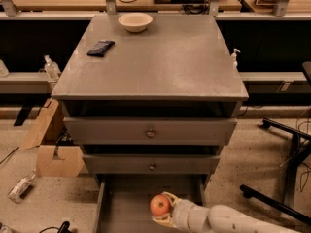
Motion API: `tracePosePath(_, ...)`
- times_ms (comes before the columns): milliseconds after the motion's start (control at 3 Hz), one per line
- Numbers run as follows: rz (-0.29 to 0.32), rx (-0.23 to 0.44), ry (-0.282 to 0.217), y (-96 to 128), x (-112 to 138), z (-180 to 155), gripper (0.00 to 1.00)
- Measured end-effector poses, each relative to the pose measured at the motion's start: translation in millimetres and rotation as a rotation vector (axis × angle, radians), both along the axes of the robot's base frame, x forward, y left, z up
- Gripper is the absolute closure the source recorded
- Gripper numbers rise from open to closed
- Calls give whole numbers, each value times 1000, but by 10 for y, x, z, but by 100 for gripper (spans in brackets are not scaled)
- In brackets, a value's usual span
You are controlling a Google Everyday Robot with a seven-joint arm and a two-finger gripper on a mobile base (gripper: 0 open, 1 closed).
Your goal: Place apple into bottom drawer
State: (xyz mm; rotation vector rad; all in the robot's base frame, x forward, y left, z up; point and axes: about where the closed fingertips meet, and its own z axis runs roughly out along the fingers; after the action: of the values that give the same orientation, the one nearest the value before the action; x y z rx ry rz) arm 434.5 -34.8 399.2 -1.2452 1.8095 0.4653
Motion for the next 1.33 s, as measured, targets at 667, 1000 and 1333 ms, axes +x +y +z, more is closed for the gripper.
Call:
tracePosePath(667, 138, 82, 6, 943, 586, -1209, 100)
tracePosePath(1000, 167, 95, 27, 1319, 717, -1753, 100)
tracePosePath(1333, 209, 55, 61, 1630, 826, -2214, 100)
